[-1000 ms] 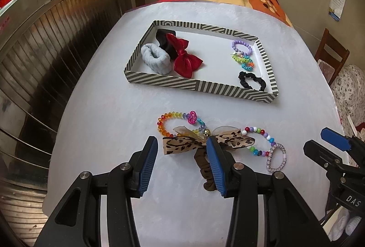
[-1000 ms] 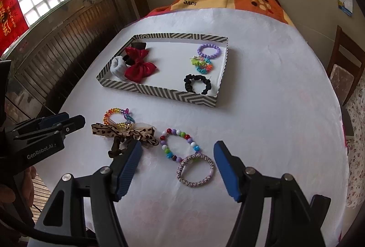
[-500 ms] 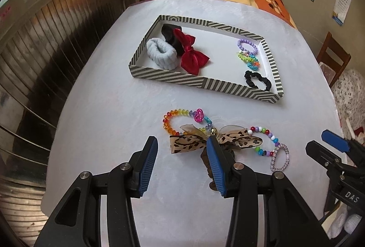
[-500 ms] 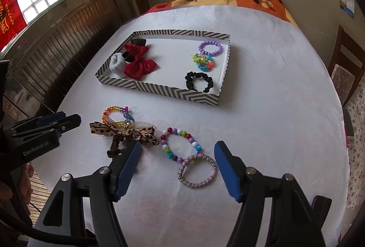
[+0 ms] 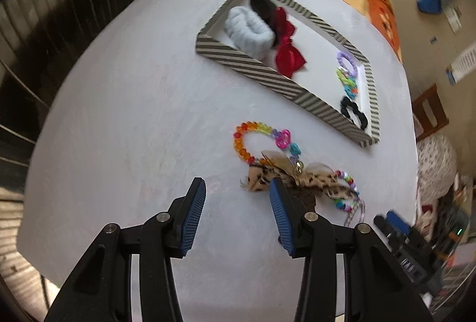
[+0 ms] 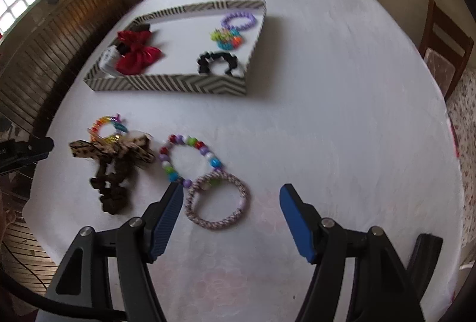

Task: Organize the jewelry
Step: 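Grasp the rainbow crystal bracelet with the left tool while the right tool grasps the grey braided bracelet, then carry the rainbow and grey braided bracelets into the tray and open both tools, then withdraw both tools from the tray over the leopard bow and bead bracelet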

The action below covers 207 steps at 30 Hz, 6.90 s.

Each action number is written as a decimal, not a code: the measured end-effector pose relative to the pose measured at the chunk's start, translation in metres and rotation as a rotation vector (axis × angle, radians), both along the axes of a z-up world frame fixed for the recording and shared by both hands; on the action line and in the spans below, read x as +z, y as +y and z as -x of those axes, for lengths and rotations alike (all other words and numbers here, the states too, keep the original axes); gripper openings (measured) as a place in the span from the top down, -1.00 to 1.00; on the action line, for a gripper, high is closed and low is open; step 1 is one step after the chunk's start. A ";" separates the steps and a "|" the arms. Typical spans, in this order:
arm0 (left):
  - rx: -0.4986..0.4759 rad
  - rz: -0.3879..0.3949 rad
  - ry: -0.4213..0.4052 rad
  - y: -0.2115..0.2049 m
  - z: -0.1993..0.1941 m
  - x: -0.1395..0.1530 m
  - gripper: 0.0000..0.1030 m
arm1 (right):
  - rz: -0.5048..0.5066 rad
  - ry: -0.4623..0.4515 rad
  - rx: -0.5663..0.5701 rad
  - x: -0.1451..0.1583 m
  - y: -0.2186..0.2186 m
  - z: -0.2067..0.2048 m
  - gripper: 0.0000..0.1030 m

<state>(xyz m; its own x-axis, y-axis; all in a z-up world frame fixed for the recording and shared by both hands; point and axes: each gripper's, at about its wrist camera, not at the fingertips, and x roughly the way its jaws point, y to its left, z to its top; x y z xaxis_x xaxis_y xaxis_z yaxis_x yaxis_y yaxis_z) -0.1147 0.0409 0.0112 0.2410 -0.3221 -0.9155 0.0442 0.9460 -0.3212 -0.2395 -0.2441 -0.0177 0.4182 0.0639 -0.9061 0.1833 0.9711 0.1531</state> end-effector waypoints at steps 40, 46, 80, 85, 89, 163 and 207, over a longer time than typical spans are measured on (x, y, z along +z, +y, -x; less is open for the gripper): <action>-0.206 -0.140 -0.163 -0.055 -0.054 0.011 1.00 | 0.063 -0.111 0.011 0.016 -0.015 -0.005 0.84; -0.202 -0.126 -0.242 -0.052 -0.056 0.051 1.00 | 0.072 -0.178 0.027 0.046 -0.012 -0.010 0.84; -0.293 -0.176 -0.350 -0.122 -0.098 0.100 1.00 | 0.025 -0.181 0.074 0.061 -0.025 -0.071 0.85; -0.323 -0.219 -0.367 -0.142 -0.118 0.096 1.00 | 0.024 -0.172 0.107 0.059 -0.014 -0.101 0.85; -0.338 -0.240 -0.364 -0.155 -0.138 0.089 1.00 | 0.020 -0.160 0.130 0.054 -0.005 -0.124 0.85; -0.253 -0.290 -0.255 -0.138 -0.185 0.016 0.78 | -0.003 -0.069 0.040 0.024 0.009 -0.183 -0.07; -0.270 -0.182 -0.076 -0.084 0.006 0.004 0.74 | 0.031 0.045 0.108 -0.017 0.008 -0.036 -0.17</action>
<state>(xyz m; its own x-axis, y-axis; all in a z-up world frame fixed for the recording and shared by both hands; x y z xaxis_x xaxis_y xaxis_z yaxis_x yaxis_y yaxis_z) -0.1204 -0.0428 0.0150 0.2391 -0.2169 -0.9465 0.3188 0.9382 -0.1345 -0.2039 -0.2360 -0.0348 0.3688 0.0783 -0.9262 0.0833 0.9896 0.1169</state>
